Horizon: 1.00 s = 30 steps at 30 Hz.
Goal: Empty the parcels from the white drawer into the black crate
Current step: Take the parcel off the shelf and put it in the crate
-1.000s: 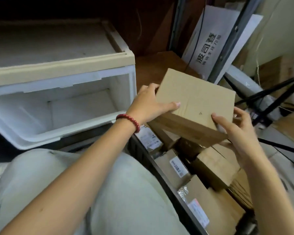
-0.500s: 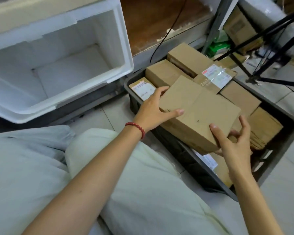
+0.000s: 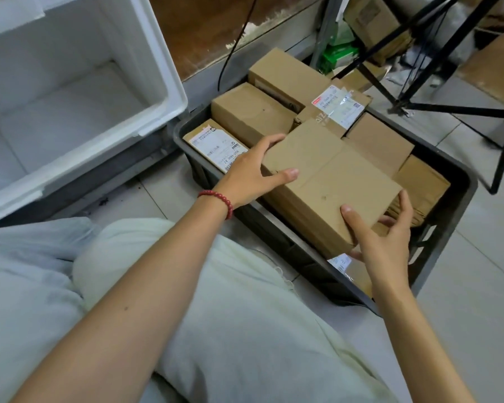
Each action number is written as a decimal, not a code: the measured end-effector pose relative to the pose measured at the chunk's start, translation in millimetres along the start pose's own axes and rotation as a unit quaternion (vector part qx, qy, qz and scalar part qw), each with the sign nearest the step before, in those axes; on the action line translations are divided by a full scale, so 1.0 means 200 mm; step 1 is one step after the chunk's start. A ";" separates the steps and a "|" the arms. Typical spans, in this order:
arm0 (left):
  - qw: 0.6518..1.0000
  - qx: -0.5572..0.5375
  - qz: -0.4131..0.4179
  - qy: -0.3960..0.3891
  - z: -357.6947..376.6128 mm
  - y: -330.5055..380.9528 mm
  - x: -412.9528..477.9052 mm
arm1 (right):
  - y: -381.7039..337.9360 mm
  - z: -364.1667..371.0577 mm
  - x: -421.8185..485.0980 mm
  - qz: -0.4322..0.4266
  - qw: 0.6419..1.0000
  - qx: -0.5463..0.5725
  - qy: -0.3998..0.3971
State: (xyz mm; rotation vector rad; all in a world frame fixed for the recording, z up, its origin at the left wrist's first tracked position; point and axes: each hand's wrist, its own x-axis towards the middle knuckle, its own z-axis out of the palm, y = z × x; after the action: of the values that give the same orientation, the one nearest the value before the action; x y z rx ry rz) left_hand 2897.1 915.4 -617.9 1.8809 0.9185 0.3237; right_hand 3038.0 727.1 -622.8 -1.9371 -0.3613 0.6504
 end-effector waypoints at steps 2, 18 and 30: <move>1.000 0.020 0.002 -0.013 0.01 -0.02 0.01 | 0.02 0.01 0.01 0.008 1.000 -0.019 -0.006; 0.934 0.356 0.007 0.020 0.01 -0.07 -0.01 | 0.00 0.02 0.09 -0.026 0.994 -0.097 -0.035; 0.877 0.436 -0.142 0.142 -0.20 -0.07 -0.19 | -0.33 0.19 0.13 -0.273 0.850 -0.437 -0.114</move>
State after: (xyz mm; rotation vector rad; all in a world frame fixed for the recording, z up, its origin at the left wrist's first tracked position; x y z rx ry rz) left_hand 2842.7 917.7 -603.6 2.4860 1.7256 -0.0238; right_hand 3039.7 797.3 -584.1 -2.4124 -1.5115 0.3379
